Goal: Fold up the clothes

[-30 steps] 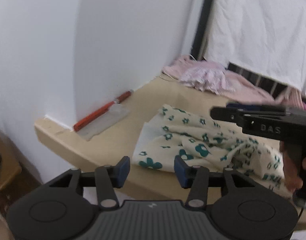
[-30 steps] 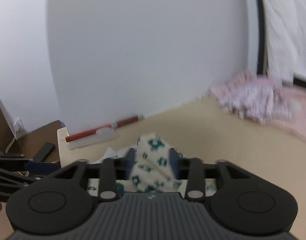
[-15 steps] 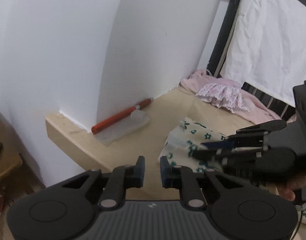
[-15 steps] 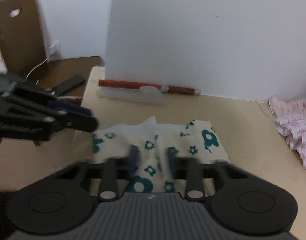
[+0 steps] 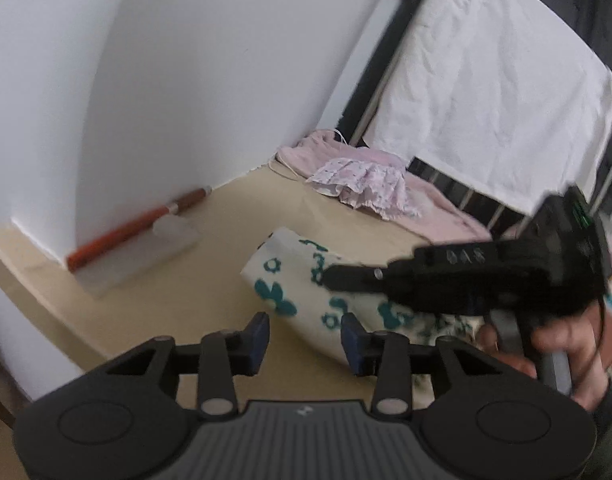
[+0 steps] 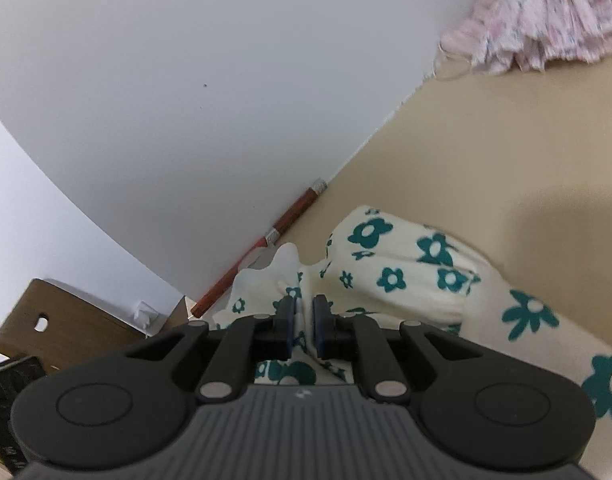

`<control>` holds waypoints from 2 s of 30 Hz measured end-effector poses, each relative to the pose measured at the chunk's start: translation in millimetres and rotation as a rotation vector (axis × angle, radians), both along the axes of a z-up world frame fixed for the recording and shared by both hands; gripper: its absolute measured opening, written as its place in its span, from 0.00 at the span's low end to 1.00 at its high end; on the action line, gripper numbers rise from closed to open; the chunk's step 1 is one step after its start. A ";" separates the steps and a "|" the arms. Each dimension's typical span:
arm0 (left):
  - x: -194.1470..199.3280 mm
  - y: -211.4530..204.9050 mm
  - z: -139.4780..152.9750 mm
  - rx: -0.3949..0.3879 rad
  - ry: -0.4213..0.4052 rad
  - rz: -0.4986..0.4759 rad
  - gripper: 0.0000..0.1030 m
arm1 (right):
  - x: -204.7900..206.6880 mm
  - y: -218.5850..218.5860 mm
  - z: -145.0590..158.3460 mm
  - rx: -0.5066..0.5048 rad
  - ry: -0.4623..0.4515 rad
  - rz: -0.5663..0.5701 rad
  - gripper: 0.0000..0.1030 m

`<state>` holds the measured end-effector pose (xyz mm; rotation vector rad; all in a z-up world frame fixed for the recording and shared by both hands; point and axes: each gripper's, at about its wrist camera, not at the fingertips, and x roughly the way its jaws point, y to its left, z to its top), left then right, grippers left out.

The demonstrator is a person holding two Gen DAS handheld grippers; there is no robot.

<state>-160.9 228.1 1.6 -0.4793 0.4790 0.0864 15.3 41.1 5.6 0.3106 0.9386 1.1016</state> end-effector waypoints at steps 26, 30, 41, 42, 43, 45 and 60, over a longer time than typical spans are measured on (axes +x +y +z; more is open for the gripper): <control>15.8 -7.1 22.8 0.232 0.039 0.154 0.43 | -137.4 -92.2 41.8 -0.289 -0.580 -0.429 0.50; 29.2 -71.1 53.1 0.357 -0.068 -0.236 0.42 | -181.3 -187.8 36.3 -0.367 -0.534 -0.705 0.42; 109.5 -258.3 26.2 0.851 0.133 -0.827 0.18 | -124.8 -266.2 4.8 -0.676 -0.305 -0.899 0.28; 117.4 -258.5 26.0 0.856 0.160 -0.793 0.18 | -103.9 -268.3 6.6 -0.692 -0.297 -0.867 0.28; 125.3 -258.2 26.2 0.855 0.189 -0.761 0.18 | -79.8 -271.1 8.0 -0.683 -0.281 -0.827 0.28; 141.1 -252.7 32.0 0.803 0.249 -0.716 0.18 | -23.6 -265.6 12.3 -0.668 -0.262 -0.746 0.28; 177.6 -72.0 36.9 0.394 0.310 -0.680 0.31 | 103.2 -200.6 20.8 -0.538 -0.224 -0.771 0.43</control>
